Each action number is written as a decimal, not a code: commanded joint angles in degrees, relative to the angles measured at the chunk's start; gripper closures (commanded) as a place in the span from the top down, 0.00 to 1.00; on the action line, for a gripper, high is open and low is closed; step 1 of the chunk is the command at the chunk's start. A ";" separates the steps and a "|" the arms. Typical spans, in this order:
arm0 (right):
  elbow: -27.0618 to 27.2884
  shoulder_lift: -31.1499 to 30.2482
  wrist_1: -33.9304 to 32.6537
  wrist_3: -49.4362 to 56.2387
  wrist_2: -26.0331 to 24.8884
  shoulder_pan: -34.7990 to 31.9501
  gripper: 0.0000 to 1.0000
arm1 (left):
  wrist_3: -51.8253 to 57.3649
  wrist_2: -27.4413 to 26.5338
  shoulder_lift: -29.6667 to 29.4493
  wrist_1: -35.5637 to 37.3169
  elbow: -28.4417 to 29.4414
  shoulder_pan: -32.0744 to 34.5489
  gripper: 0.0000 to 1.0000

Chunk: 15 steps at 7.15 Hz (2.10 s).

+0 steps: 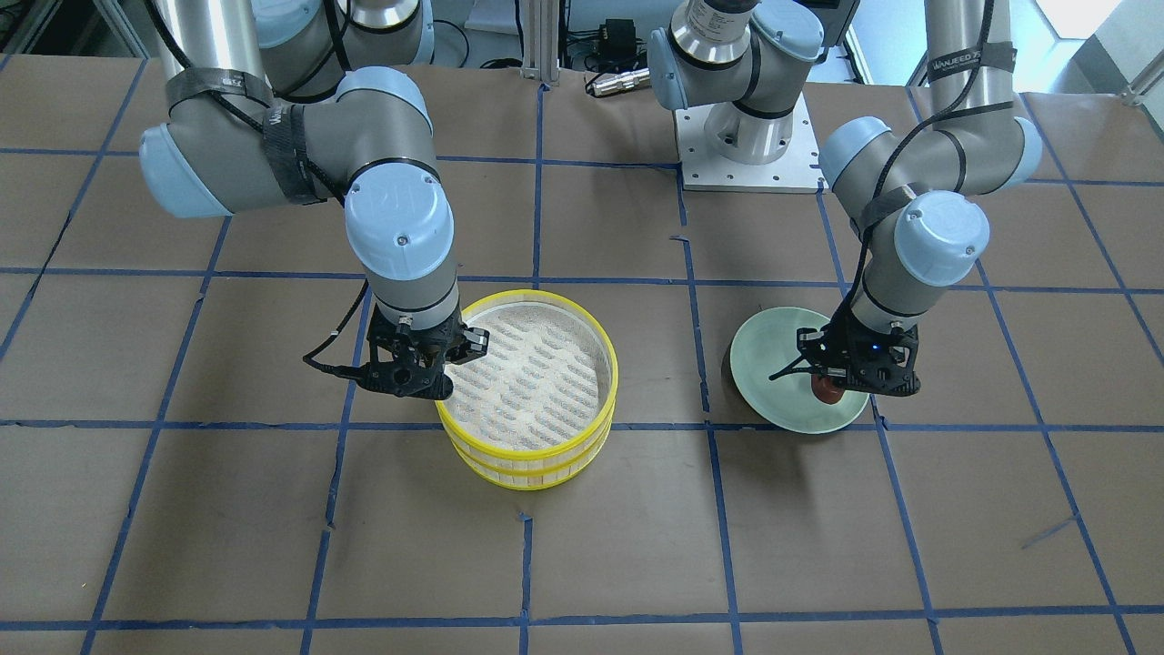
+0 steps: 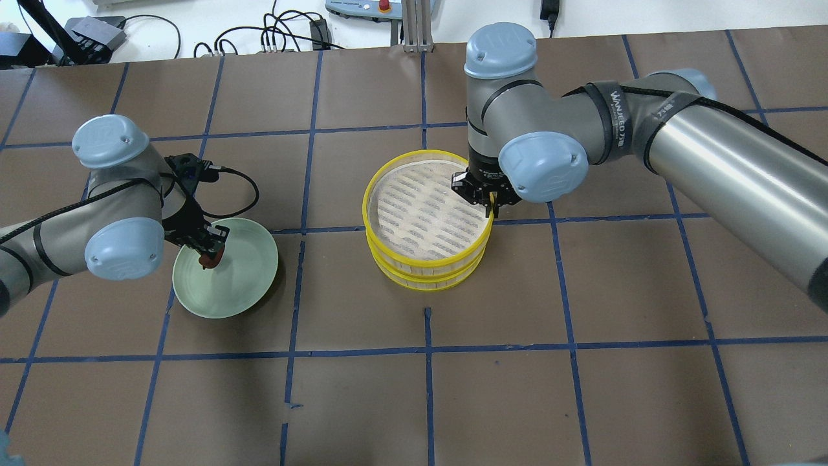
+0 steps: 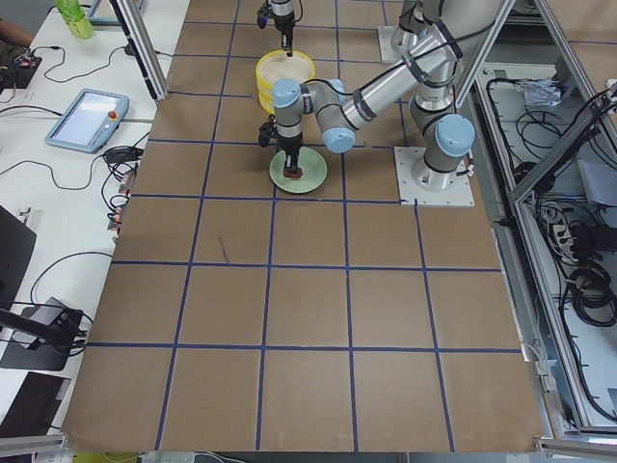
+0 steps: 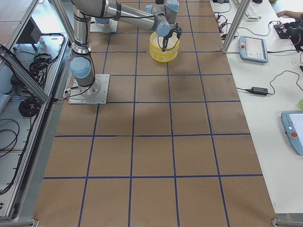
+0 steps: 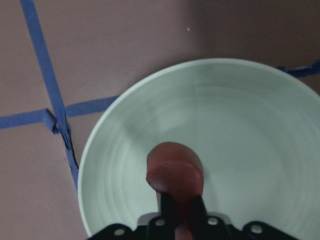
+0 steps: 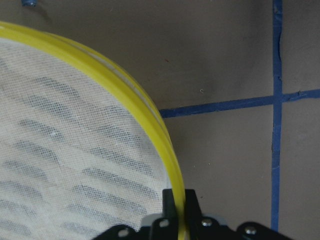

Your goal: Stack buns with steamer

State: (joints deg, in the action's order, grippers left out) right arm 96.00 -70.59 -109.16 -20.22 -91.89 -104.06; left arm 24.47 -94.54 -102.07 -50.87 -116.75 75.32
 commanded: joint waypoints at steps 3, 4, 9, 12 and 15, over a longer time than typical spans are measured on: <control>0.06 0.02 0.00 -0.08 0.31 -0.09 0.10 | -1.17 5.40 6.88 -6.33 2.58 1.05 0.02; 0.15 0.02 0.00 -0.08 0.31 -0.17 0.20 | -5.18 5.59 6.71 -10.52 5.11 2.53 0.02; -2.64 -2.51 1.55 3.34 0.04 2.18 1.00 | -32.50 14.36 4.96 -16.99 14.01 17.64 0.02; -10.46 -12.69 21.55 7.81 1.53 9.04 1.00 | -51.55 14.30 -2.75 -5.41 16.02 30.89 0.05; -12.25 -18.60 27.77 13.96 1.45 10.02 1.00 | -54.70 13.77 -4.63 -5.38 17.62 32.78 0.99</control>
State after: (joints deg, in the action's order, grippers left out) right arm 83.87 -86.60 -82.58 -8.89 -90.47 -94.10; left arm -29.61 -80.34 -106.17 -56.45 -99.00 107.63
